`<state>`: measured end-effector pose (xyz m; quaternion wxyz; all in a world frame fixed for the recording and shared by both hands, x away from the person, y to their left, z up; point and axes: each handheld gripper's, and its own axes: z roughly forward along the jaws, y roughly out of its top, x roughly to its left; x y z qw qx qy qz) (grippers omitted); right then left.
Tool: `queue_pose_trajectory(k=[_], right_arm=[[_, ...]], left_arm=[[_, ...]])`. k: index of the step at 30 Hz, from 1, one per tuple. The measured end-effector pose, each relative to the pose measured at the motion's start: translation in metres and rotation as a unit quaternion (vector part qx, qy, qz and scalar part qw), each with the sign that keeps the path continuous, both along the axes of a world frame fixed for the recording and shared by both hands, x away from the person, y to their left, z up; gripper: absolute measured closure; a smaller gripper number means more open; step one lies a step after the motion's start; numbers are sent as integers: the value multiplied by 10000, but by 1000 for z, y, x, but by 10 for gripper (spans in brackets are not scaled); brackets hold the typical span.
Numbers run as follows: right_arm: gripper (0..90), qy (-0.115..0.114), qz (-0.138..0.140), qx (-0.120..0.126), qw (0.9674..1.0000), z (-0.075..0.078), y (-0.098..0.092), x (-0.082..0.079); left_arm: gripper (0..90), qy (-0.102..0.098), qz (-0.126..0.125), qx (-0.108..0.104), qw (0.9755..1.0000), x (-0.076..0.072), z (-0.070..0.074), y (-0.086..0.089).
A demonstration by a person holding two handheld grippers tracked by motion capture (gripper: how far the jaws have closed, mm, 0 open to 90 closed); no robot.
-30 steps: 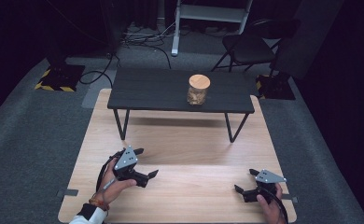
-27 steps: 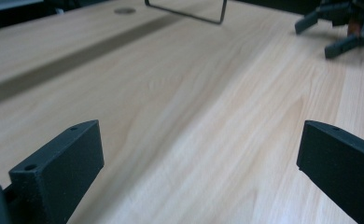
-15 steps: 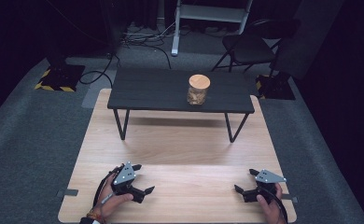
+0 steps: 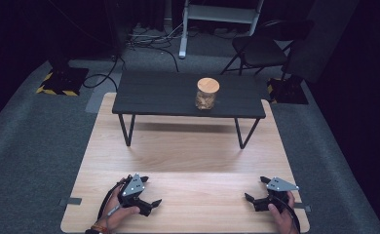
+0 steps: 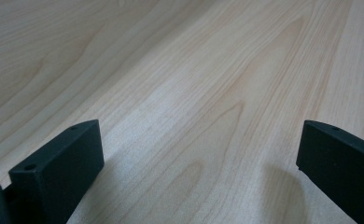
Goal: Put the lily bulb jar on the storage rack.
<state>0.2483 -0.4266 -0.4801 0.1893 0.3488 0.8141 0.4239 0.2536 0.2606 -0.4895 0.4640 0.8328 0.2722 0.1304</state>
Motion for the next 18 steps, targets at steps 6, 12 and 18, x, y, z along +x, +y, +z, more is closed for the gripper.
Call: queue_pose_trajectory(k=[6, 12, 18], right_arm=[[0, -6, 1, -2, 10000, 0, 0, 0], [0, -11, 1, -2, 10000, 0, 0, 0], [0, -15, 3, -5, 10000, 0, 0, 0]], left_arm=[[5, 1, -56, 5, 10000, 2, 0, 2], [6, -23, -53, 36, 10000, 1, 0, 1], [5, -39, -53, 70, 10000, 0, 1, 0]])
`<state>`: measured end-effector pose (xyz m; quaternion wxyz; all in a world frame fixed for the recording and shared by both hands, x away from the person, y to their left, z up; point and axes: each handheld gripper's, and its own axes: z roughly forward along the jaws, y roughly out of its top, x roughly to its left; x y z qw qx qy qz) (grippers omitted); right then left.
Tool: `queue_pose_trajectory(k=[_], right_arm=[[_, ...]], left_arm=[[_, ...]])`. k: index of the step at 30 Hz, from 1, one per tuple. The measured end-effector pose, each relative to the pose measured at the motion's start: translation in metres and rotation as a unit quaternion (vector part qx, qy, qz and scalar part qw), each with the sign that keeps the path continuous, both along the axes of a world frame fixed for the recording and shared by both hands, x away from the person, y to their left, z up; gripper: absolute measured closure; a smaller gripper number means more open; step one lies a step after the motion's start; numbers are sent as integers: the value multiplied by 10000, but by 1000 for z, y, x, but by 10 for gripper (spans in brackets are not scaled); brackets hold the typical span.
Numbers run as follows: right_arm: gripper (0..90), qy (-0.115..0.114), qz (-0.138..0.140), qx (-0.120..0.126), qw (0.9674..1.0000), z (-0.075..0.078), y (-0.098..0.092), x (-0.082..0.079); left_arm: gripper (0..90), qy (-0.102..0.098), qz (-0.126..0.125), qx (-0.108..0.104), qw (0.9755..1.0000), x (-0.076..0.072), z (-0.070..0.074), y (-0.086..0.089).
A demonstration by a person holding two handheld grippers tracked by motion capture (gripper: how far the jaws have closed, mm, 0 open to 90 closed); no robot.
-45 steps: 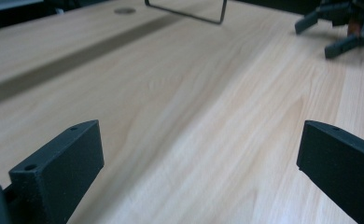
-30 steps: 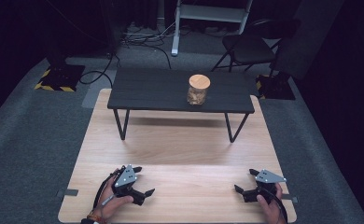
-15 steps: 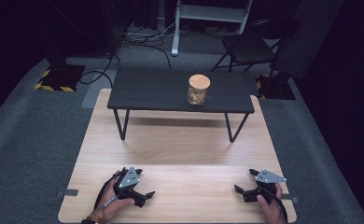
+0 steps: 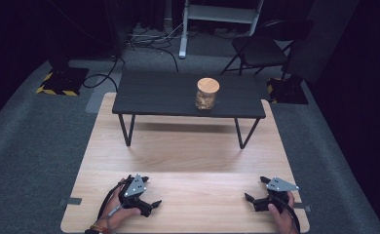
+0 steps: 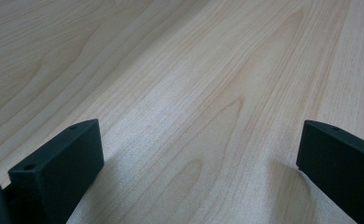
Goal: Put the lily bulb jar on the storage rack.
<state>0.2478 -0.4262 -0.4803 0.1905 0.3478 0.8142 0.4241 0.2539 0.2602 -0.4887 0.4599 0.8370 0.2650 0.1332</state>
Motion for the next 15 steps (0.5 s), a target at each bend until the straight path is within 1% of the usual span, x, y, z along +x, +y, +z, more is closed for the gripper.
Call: queue_pose_trajectory(k=[15], right_arm=[[0, 13, -1, 4, 10000, 0, 0, 0]], left_arm=[[5, -23, 2, 38, 10000, -1, 0, -1]])
